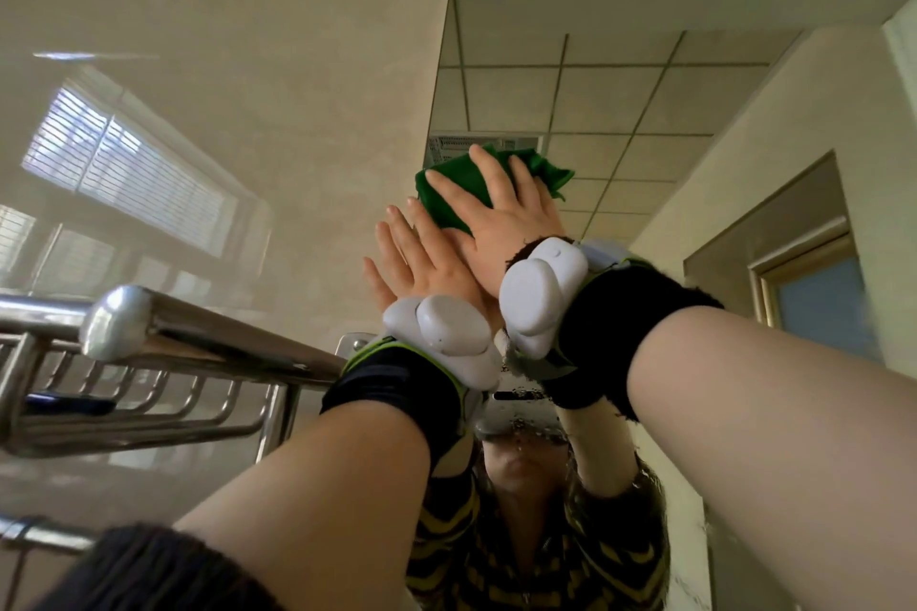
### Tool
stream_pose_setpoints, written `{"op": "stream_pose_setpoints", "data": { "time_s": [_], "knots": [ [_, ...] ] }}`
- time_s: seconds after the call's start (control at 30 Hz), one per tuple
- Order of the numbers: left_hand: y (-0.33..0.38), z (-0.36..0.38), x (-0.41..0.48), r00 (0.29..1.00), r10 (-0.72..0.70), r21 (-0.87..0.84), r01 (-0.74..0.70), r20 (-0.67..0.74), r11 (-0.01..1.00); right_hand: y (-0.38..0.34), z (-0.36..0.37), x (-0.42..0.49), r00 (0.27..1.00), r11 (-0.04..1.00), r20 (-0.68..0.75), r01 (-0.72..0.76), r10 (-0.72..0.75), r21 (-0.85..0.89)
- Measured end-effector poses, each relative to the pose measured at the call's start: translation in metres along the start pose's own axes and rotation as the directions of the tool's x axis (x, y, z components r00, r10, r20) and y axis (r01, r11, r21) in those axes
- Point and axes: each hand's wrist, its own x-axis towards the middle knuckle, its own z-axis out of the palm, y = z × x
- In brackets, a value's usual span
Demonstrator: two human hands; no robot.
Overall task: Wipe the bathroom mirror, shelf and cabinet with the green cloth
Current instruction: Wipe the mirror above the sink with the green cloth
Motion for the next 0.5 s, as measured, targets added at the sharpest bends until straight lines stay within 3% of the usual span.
{"op": "stream_pose_setpoints", "data": {
  "time_s": [0.13, 0.5],
  "knots": [
    [-0.001, 0.001, -0.001, 0.998, -0.016, 0.002, 0.016, -0.062, 1.000, 0.002, -0.001, -0.007, 0.999, 0.999, 0.027, 0.046, -0.046, 0.012],
    [-0.002, -0.004, 0.000, 0.998, 0.040, 0.014, -0.040, -0.048, 0.999, 0.020, -0.014, -0.025, 0.989, 0.993, 0.101, 0.111, -0.107, -0.032]
  ]
}}
